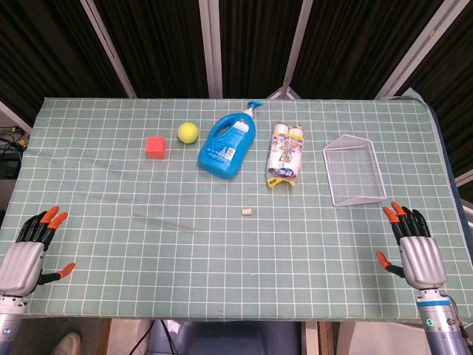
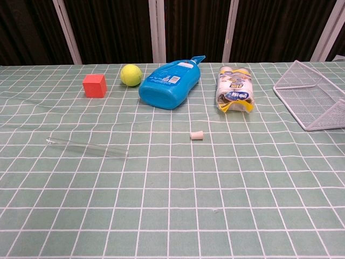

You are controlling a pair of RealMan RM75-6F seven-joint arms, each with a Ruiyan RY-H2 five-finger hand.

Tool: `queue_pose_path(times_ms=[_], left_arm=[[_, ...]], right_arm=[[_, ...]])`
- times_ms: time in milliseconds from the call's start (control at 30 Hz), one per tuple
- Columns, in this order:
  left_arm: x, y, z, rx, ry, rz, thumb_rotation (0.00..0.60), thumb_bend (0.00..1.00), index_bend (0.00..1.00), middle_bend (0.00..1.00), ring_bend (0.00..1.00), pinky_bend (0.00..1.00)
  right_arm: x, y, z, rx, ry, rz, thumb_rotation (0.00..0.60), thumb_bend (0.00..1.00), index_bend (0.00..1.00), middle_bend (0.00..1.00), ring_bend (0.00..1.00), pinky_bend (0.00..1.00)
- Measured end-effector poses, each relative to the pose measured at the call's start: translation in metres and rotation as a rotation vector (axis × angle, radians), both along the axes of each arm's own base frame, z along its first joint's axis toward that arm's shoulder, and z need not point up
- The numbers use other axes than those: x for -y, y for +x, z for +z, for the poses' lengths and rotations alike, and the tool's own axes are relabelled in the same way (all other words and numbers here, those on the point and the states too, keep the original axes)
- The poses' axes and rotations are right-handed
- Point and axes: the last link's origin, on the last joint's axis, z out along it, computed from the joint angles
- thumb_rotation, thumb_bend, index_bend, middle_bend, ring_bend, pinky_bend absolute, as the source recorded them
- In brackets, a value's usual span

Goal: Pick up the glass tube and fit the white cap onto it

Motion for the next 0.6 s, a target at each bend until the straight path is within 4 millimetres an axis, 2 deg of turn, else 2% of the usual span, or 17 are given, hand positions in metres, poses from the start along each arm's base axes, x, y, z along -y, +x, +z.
queue_pose_path(times_ms=[367, 467, 600], left_arm=[[-0.006, 0.000, -0.003, -0.013, -0.022, 0.005, 0.600, 0.18, 0.04, 0.00, 0.00, 0.00], [-0.013, 0.002, -0.003, -0.028, -0.034, -0.002, 0.600, 0.18, 0.09, 0.02, 0.00, 0.00], [-0.029, 0.010, -0.005, -0.072, -0.053, -0.025, 0.600, 0.19, 0.17, 0.10, 0.00, 0.00]], right_arm=[[0.000, 0.001, -0.001, 0.007, 0.001, -0.006, 0.600, 0.31, 0.00, 0.00, 0.00, 0.00], [0.000, 0.001, -0.001, 0.009, 0.002, -0.007, 0.600, 0.32, 0.00, 0.00, 0.00, 0.00], [0.000, 0.001, -0.002, 0.013, 0.006, -0.010, 0.600, 0.32, 0.00, 0.00, 0.00, 0.00]])
